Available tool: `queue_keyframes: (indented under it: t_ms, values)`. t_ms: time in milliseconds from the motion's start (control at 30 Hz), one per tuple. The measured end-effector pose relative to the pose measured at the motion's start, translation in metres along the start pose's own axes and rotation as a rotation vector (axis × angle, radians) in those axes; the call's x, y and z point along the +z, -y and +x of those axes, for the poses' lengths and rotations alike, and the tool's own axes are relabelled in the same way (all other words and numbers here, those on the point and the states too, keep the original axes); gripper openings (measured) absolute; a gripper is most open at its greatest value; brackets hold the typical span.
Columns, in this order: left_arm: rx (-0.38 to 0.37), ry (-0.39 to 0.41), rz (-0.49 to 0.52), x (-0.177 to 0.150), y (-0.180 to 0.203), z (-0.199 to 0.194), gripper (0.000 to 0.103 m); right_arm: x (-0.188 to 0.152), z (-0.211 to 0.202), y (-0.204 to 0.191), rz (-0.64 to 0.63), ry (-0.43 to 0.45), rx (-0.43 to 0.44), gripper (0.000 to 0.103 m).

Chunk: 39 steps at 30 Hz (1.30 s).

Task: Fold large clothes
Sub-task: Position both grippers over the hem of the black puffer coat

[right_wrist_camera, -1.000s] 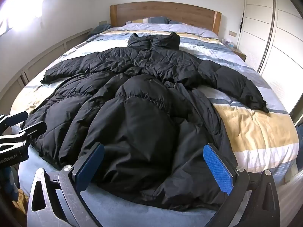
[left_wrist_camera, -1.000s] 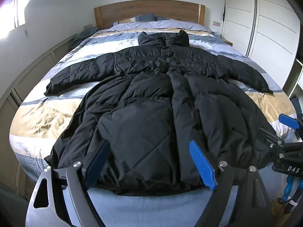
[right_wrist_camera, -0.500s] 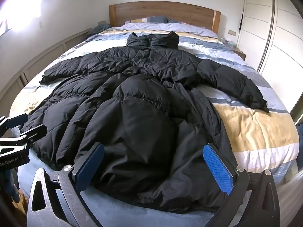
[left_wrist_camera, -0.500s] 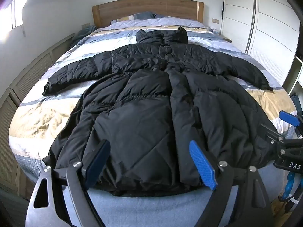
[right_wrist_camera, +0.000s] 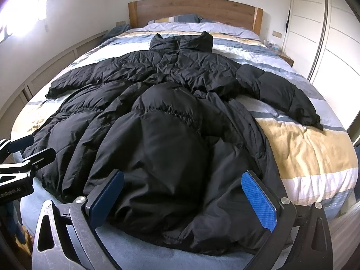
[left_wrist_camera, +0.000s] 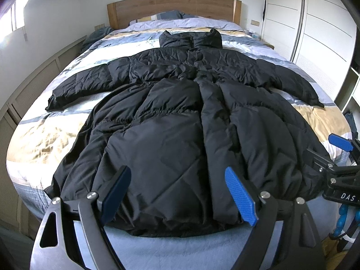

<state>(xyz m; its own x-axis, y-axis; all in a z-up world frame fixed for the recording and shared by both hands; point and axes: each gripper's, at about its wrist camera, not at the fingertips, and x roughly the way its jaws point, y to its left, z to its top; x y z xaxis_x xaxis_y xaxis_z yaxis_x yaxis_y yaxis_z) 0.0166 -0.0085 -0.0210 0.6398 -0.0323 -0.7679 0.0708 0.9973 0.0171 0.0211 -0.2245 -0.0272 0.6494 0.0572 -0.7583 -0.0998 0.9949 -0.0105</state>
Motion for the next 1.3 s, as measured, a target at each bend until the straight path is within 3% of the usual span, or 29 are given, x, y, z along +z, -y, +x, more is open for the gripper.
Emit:
queue_keyframes:
  t_ms: [367,600,833,1067,1300]
  values:
    - [-0.009,-0.019,-0.013,0.002,-0.007,0.007,0.086,0.001,0.006,0.003,0.006,-0.013,0.007,0.103]
    - [0.039,-0.013,0.000,0.018,-0.016,0.010,0.086,0.014,0.008,0.013,0.034,-0.001,0.013,0.103]
    - [0.109,0.072,0.008,0.083,-0.039,0.010,0.086,0.071,0.005,0.046,0.115,0.080,0.022,0.103]
    - [0.146,0.096,-0.084,0.163,-0.075,0.032,0.085,0.149,0.006,0.095,0.219,0.213,-0.010,0.103]
    - [0.143,0.035,-0.096,0.185,-0.088,0.080,0.085,0.170,0.064,0.166,0.384,0.152,-0.026,0.103]
